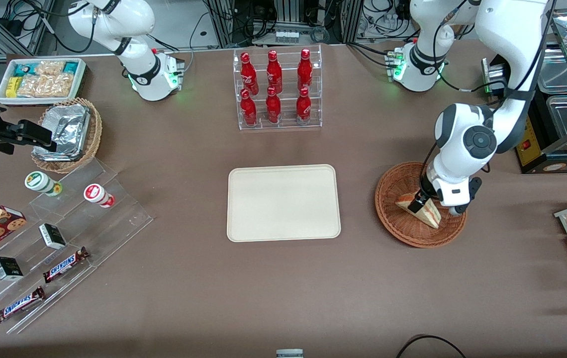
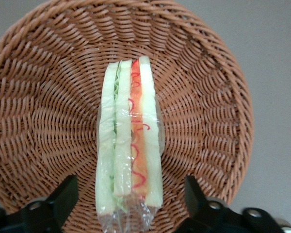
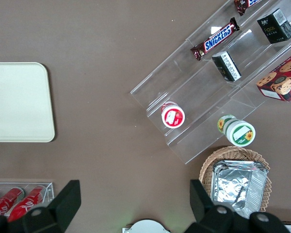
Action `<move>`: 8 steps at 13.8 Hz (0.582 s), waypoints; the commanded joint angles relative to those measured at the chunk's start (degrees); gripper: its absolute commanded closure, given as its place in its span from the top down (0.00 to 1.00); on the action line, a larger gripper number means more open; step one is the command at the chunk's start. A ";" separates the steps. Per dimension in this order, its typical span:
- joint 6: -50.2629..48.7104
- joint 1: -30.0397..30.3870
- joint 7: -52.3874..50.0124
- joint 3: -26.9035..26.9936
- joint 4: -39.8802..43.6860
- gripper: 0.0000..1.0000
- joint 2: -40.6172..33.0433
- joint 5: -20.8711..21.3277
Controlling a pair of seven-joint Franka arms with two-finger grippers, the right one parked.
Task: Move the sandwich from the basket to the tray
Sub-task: 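Close the left gripper on the wrapped sandwich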
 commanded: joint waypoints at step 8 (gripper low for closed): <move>-12.21 -1.87 -1.10 0.24 6.90 0.00 -5.42 3.01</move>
